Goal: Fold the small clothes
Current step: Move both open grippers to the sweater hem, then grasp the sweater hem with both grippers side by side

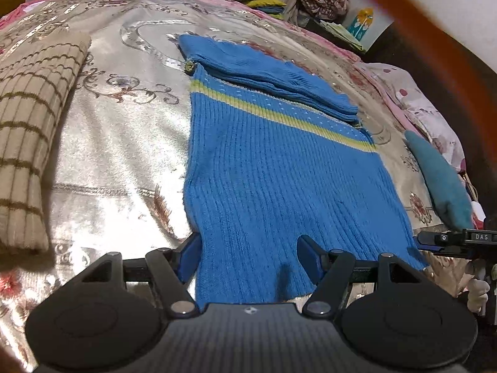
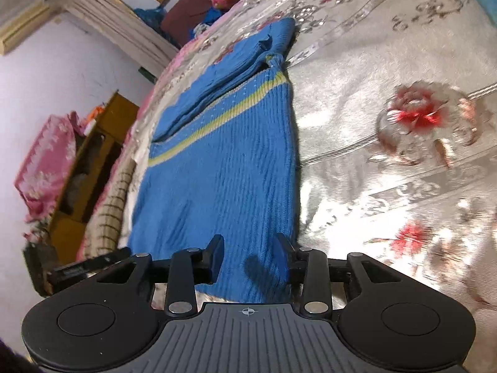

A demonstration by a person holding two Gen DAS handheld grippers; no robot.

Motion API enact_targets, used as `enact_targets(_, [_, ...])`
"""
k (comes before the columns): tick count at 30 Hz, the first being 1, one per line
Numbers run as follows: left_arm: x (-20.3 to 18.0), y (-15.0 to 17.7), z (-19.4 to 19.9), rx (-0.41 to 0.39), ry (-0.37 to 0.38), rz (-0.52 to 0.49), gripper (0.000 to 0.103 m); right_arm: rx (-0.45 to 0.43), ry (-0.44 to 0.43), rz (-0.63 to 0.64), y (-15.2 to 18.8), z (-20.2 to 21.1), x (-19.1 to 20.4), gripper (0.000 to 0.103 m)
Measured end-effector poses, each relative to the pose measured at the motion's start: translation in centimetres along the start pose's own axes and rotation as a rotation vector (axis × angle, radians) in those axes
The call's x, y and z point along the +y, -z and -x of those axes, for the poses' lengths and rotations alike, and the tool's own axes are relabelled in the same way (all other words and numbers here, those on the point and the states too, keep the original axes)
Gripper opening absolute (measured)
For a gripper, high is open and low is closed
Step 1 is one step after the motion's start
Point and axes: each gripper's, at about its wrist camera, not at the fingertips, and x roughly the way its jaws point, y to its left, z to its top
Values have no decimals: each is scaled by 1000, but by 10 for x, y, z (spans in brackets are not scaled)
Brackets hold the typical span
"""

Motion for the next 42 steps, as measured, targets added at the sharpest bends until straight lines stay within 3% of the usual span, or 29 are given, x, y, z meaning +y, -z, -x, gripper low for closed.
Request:
enact_targets(6, [-2, 3, 3, 6, 14, -10, 71, 7, -3, 37, -1, 2, 4, 36])
enact_targets(14, [5, 0, 0, -17, 37, 46, 70, -54, 43, -8, 0, 13, -11, 37])
enact_targets(25, [2, -2, -7, -5, 92, 31, 68, -7, -68, -50, -1, -6, -14, 37])
enact_targets(31, [4, -9, -17, 2, 118, 73, 67, 4, -116, -83, -6, -19, -13, 37])
enact_targets(34, [4, -11, -16, 17, 99, 62, 55, 10, -113, -66, -6, -22, -9, 31])
enact_targets(36, [5, -13, -18, 29, 97, 70, 32, 12, -108, -68, -6, -23, -8, 20])
enact_targets(37, [6, -13, -20, 36, 98, 77, 28, 8, -108, -67, -7, -24, -7, 16])
enact_targets(42, [1, -19, -22, 6, 141, 71, 19, -39, -159, -71, -13, -22, 2, 12])
